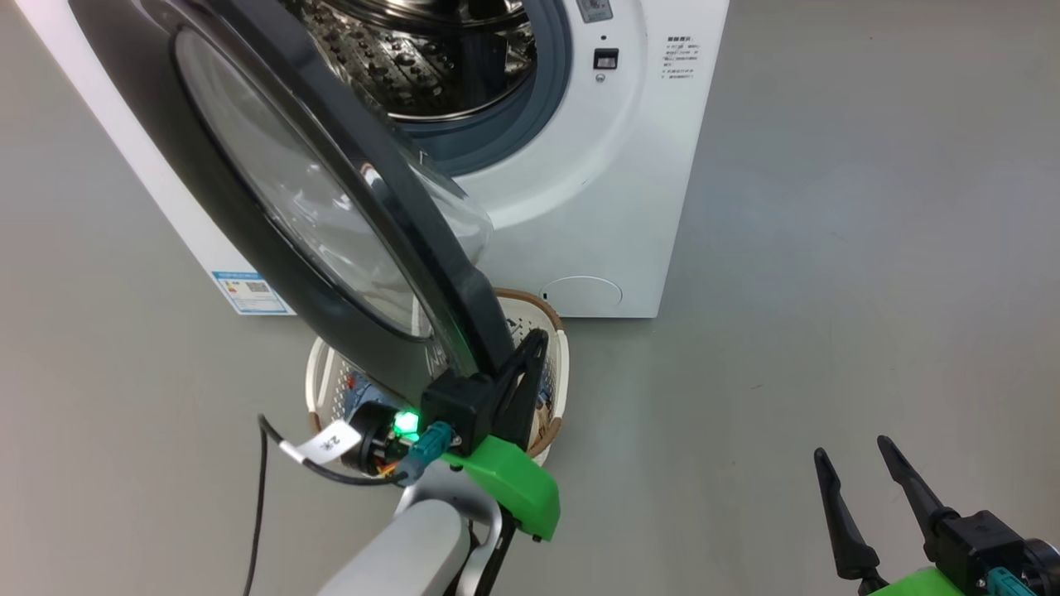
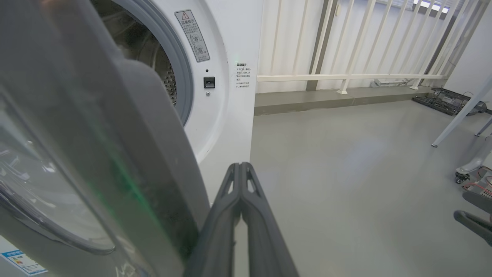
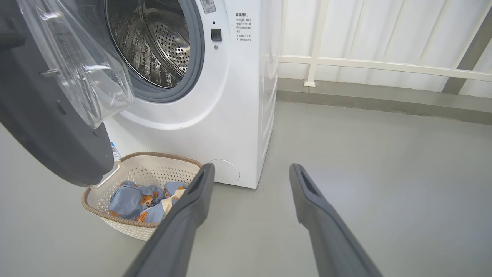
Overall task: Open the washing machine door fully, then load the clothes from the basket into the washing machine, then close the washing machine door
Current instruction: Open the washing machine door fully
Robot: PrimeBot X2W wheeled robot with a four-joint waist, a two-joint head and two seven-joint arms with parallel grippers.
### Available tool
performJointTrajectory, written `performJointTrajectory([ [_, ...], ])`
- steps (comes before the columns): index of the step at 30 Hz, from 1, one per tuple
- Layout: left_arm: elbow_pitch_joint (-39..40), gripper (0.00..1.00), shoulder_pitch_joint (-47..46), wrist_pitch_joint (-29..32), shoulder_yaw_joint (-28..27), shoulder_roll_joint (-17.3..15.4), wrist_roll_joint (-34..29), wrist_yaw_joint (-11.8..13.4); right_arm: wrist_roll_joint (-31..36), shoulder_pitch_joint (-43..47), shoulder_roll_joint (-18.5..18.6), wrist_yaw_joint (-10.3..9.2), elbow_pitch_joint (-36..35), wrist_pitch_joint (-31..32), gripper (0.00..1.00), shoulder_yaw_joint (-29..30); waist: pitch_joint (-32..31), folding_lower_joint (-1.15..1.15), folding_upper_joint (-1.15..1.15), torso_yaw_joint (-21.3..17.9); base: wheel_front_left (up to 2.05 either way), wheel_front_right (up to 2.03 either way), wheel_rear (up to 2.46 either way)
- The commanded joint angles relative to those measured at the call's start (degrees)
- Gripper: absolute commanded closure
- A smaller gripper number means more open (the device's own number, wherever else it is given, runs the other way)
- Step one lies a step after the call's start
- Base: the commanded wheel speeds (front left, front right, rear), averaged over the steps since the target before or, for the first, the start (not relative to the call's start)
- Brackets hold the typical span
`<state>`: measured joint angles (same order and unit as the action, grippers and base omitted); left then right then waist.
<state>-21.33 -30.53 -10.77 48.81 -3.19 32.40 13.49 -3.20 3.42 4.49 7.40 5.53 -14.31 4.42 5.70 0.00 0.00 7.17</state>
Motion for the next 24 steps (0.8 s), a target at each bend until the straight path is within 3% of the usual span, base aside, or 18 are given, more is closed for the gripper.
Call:
performJointTrajectory([
  [1, 0.8, 1.0, -0.2, -0.5, -3.0, -2.8, 0.7, 1.7, -0.4, -1.6, 0.4, 0.09, -1.4, -0.7, 0.0, -1.2, 0.0, 0.0, 0.0, 0.1, 0.0, 0.0, 0.0],
  [24, 9.8, 1.0, 7.1, -2.1, -5.2, -7.5, 0.6, 7.9, -0.3, -1.9, 0.4, 0.09, -1.1, -0.7, 0.0, -0.6, 1.0, 0.0, 0.0, 2.7, 0.0, 0.0, 0.0],
])
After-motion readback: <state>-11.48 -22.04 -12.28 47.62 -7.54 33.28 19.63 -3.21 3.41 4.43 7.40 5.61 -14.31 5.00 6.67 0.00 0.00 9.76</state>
